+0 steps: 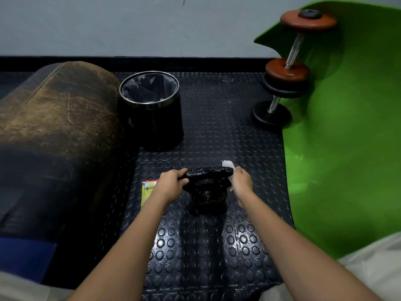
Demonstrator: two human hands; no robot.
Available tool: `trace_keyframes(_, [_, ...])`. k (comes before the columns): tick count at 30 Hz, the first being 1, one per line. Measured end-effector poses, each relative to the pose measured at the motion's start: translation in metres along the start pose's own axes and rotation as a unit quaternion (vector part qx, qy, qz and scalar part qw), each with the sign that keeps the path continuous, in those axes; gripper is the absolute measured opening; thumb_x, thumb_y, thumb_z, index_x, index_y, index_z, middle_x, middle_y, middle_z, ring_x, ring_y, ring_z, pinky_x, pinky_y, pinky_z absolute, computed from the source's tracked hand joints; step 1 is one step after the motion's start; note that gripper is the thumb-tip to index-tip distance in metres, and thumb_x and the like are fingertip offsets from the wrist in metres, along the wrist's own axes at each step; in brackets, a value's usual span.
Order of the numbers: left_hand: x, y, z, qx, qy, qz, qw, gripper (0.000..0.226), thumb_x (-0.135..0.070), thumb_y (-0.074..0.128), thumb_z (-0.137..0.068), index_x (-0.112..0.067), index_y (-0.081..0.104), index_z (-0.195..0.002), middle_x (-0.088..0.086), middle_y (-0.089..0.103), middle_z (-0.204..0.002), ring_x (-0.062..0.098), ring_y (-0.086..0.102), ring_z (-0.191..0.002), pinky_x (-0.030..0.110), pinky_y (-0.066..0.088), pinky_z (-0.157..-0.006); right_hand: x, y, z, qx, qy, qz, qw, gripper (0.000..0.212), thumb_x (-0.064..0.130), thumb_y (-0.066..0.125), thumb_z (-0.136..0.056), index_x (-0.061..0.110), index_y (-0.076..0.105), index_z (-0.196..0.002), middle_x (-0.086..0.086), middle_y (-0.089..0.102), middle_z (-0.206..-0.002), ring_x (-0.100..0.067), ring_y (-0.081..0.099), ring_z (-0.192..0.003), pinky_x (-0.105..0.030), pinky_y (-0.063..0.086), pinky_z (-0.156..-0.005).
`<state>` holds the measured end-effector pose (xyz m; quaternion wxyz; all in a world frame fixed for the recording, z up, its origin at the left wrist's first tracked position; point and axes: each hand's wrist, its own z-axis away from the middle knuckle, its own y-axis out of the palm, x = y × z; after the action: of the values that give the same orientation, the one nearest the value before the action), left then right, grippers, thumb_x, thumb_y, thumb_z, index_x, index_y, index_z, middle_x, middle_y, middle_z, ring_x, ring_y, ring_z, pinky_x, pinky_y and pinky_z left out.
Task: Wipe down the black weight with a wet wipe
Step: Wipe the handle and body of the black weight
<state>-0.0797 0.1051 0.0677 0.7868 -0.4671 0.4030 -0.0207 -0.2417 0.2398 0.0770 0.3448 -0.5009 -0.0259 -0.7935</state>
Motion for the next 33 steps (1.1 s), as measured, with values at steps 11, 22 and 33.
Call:
trace_keyframes(11, [-0.001,0.000,-0.001,-0.002,0.002,-0.005,1.000,0.046,-0.025,0.055,-0.095,-0.023,0.046,-0.140,0.009,0.053,-0.138,0.024,0.053,-0.122,0.021,0.038,-0.086,-0.033,0.006,0.007,-0.082,-0.352,0.147,0.921,0.032,0.031,0.041,-0.105,0.023,0.066,-0.124,0.018,0.060,-0.120,-0.001,0.050,-0.113,-0.020,0.040,-0.095])
trace_keyframes(22, [0.001,-0.001,-0.001,0.001,0.002,-0.001,1.000,0.046,-0.025,0.055,-0.095,-0.023,0.045,-0.141,0.009,0.053,-0.139,0.025,0.050,-0.127,0.023,0.038,-0.092,-0.014,0.009,-0.003,-0.042,-0.053,0.022,0.997,0.030,0.025,0.031,-0.102,0.021,0.060,-0.096,0.003,0.058,-0.087,-0.015,0.054,-0.079,-0.033,0.046,-0.067])
trace_keyframes(33, [0.001,0.000,-0.001,0.001,0.000,-0.002,1.000,0.046,-0.025,0.055,-0.095,-0.024,0.045,-0.141,0.008,0.053,-0.138,0.024,0.050,-0.126,0.023,0.039,-0.091,-0.029,0.004,0.003,-0.051,-0.074,-0.021,0.996,0.035,0.037,0.035,-0.100,0.029,0.068,-0.108,0.003,0.066,-0.106,-0.014,0.057,-0.081,-0.030,0.043,-0.067])
